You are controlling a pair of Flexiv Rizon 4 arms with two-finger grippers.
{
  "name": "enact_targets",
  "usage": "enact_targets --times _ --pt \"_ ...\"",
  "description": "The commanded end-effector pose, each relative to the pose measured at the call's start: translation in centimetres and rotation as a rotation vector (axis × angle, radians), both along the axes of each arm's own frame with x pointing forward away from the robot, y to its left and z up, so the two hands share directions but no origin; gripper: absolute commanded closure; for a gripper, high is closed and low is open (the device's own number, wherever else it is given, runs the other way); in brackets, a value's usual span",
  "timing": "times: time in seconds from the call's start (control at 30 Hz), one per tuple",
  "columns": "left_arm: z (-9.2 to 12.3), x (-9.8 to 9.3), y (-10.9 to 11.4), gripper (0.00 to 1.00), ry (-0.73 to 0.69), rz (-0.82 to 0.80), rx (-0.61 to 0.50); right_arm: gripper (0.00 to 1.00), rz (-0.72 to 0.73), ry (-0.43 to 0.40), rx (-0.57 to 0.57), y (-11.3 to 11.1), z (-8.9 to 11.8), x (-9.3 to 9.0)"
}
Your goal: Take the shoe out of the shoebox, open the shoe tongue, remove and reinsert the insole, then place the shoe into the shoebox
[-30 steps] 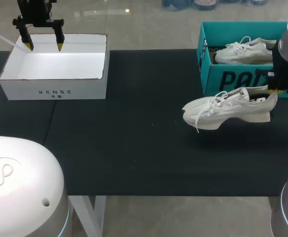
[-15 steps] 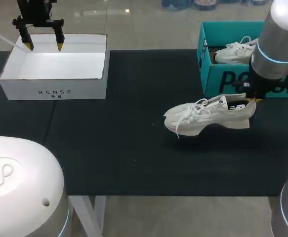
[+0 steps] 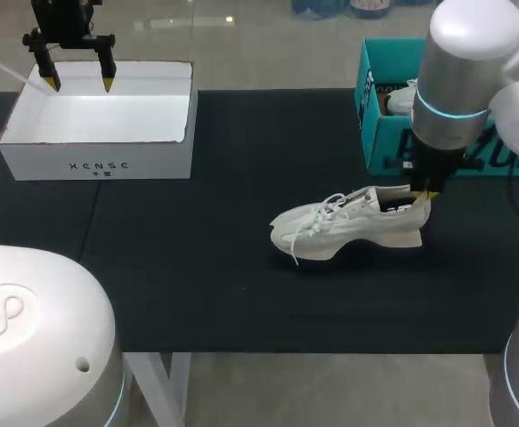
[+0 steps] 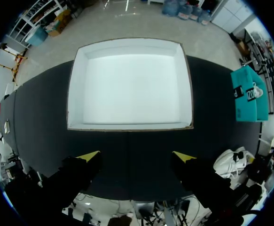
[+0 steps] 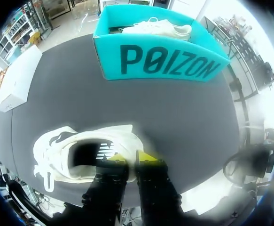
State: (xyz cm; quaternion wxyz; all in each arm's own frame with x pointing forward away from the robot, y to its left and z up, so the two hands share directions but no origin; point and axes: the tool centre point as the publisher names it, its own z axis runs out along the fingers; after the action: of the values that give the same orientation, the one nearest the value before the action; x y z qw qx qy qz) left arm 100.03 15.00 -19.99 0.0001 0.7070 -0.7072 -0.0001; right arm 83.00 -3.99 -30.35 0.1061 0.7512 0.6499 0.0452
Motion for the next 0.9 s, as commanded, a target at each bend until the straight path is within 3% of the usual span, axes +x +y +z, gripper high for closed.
enact_targets --times 0.03,0.77,0.8,0.87,0.9 --pt "0.0 0.0 0.0 0.0 0.0 0.0 0.0 1.0 -0.005 0.013 0.017 0.5 -1.2 0.5" --pt "0.0 0.0 0.0 0.0 0.0 0.0 0.0 1.0 -0.025 0.042 0.015 0.8 -4.4 0.2" --pt "0.0 0.0 0.0 0.0 0.0 0.0 0.0 0.88 -0.028 0.046 0.012 0.9 -4.4 0.2" --pt "0.0 0.0 0.0 0.0 0.0 0.0 0.0 0.5 -0.031 0.049 0.01 0.9 -4.4 0.2" --pt "0.0 0.0 0.0 0.0 0.0 0.0 0.0 0.13 -0.033 0.049 0.009 0.8 -4.4 0.1"
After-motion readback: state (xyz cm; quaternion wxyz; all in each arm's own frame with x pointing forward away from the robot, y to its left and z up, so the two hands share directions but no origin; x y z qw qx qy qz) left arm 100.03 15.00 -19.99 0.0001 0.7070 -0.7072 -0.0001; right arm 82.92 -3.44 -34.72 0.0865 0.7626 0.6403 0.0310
